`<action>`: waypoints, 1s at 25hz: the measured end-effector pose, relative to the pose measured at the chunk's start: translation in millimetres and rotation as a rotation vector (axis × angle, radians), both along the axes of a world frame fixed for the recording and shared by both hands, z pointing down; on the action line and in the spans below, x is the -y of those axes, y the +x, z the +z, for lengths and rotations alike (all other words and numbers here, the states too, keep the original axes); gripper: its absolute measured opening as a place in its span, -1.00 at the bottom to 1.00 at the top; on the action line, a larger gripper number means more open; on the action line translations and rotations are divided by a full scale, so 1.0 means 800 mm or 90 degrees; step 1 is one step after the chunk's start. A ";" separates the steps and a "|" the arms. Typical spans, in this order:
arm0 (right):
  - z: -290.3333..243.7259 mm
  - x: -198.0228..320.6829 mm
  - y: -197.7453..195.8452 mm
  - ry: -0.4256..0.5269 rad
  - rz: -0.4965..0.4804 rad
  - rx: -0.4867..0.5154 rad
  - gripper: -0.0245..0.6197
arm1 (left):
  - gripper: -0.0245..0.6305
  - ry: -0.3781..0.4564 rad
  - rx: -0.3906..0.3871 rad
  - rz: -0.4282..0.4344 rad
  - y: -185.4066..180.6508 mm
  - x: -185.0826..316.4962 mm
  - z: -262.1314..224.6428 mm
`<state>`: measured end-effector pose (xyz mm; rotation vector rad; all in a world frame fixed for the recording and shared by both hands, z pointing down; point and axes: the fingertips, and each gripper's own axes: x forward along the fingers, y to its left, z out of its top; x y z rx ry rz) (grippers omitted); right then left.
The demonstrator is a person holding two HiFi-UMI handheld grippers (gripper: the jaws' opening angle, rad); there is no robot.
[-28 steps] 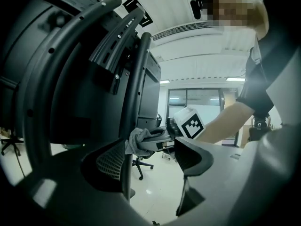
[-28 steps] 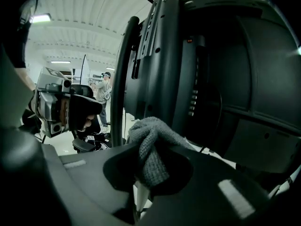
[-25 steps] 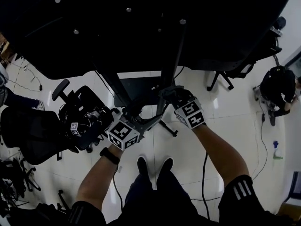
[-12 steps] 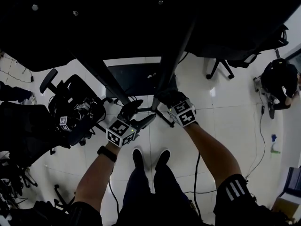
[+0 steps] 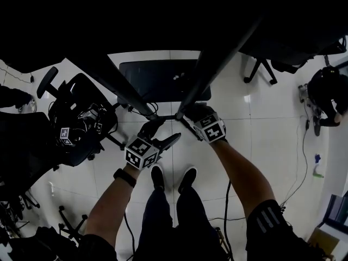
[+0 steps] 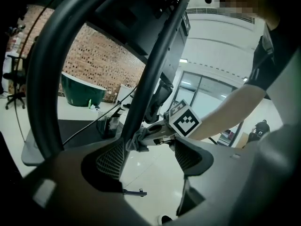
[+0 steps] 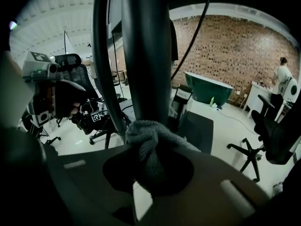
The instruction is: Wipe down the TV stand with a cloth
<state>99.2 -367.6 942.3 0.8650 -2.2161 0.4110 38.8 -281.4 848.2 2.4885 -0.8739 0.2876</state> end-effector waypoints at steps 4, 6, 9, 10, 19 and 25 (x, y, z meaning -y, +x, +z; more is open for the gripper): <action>0.042 0.003 0.007 -0.025 0.018 -0.023 -0.83 | 0.17 -0.005 0.002 0.003 0.002 0.009 0.016; 0.058 0.000 0.006 -0.040 0.023 -0.026 -0.83 | 0.17 -0.009 0.001 0.001 0.003 0.012 0.022; 0.068 -0.004 -0.001 -0.066 0.024 -0.013 -0.83 | 0.17 -0.010 0.000 0.004 0.011 0.017 0.025; 0.070 -0.003 0.001 -0.066 0.026 -0.014 -0.83 | 0.17 -0.009 0.000 0.005 0.012 0.019 0.024; -0.035 -0.041 0.001 -0.054 0.043 0.104 -0.84 | 0.17 0.024 -0.032 -0.006 0.011 -0.007 -0.066; -0.251 -0.109 0.003 0.017 0.000 0.258 -0.84 | 0.17 0.100 -0.073 -0.026 0.013 -0.064 -0.223</action>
